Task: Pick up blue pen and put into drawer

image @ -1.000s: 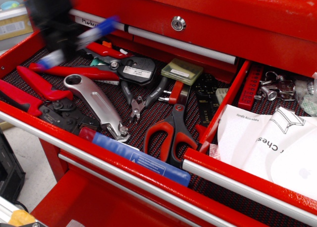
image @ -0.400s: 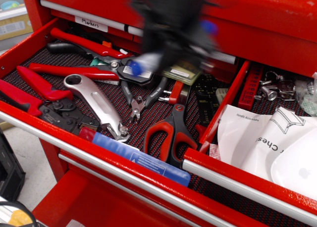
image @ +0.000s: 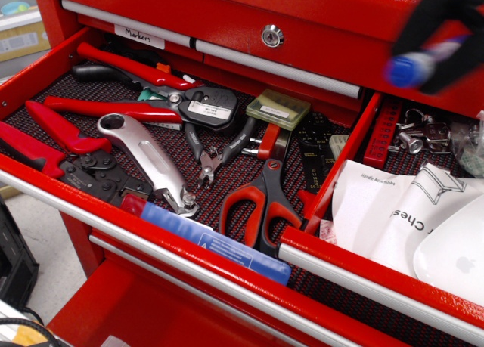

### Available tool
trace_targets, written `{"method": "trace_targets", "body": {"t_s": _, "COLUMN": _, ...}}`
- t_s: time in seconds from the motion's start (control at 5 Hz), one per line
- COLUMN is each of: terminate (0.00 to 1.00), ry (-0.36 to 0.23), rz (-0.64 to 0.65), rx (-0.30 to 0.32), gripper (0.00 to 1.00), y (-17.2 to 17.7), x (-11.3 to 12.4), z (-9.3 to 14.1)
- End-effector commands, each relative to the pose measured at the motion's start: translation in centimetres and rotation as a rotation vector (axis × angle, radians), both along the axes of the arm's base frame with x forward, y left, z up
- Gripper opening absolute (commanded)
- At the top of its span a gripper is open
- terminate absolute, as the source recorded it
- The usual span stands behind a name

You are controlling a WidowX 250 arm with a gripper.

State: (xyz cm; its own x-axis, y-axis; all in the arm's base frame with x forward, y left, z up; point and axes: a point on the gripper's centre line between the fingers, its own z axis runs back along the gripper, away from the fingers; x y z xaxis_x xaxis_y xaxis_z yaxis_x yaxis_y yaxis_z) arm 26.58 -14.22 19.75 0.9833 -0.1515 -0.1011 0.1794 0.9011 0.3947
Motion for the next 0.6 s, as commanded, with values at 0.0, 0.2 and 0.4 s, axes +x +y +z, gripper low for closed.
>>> {"method": "trace_targets", "body": {"t_s": 0.0, "terminate": 0.00, "ry": -0.149, "rz": 0.107, "rx": -0.028, "gripper": 1.00, "y": -1.69, "x": 0.48, "z": 0.78}}
{"method": "trace_targets", "body": {"t_s": 0.2, "terminate": 0.00, "ry": -0.149, "rz": 0.107, "rx": -0.028, "gripper": 1.00, "y": -1.69, "x": 0.48, "z": 0.78}}
{"method": "trace_targets", "body": {"t_s": 0.4, "terminate": 1.00, "ry": -0.149, "rz": 0.107, "rx": -0.028, "gripper": 1.00, "y": -1.69, "x": 0.48, "z": 0.78}}
